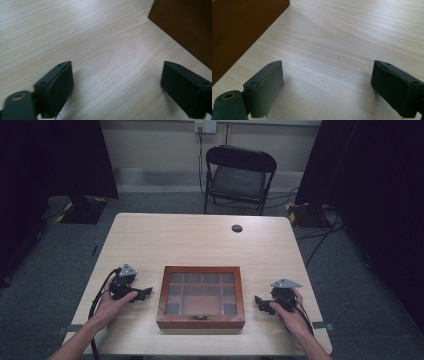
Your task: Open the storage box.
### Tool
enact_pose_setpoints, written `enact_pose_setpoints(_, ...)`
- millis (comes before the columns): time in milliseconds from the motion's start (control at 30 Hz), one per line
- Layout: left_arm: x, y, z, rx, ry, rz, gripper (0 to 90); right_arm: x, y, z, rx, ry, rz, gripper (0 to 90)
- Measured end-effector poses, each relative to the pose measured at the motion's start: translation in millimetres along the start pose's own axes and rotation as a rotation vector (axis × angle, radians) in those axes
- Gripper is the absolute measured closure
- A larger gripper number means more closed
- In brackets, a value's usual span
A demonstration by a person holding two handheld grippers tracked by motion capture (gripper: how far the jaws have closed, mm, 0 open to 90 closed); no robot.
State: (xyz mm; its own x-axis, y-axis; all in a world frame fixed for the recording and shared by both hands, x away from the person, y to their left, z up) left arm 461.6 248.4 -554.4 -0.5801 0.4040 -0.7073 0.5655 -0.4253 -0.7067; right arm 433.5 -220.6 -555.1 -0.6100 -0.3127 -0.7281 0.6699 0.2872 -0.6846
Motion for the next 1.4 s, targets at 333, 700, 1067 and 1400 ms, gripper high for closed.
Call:
enact_pose_setpoints(333, -5.3, -7.0, 8.4, 0.077, -0.068, -0.035, 19.8, -0.2, 0.2, 0.3, -0.003, -0.003, -0.001, 10.0)
enact_pose_setpoints(700, -29.0, -29.6, 27.1, 0.162, -0.083, 0.037, 25.5, -0.8, 2.2, 2.0, -0.006, -0.004, -0.01, 6.2)
enact_pose_setpoints(1067, -51.1, -50.9, 65.2, 0.268, -0.035, 0.11, 28.2, -0.5, 3.9, 4.4, 0.011, 0.007, -0.021, 1.2)
enact_pose_setpoints(1400, -63.1, -49.8, 104.5, 0.361, 0.036, 0.105, 28.4, -0.4, 3.8, 4.3, 0.012, 0.01, -0.024, 1.0)
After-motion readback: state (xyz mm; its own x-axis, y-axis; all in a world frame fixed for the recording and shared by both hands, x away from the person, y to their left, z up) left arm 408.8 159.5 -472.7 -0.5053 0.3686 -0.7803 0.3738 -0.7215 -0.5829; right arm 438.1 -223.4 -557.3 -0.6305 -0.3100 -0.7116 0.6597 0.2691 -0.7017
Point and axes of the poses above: each handheld gripper's, and its own axes: y roughly forward along the jaws, x roughly out of its underside, z roughly to its right, the point moved 8 cm from there along y, roughly forward along the jaws, and after that the axes turned 2 degrees about x, right-handed, at the moved point
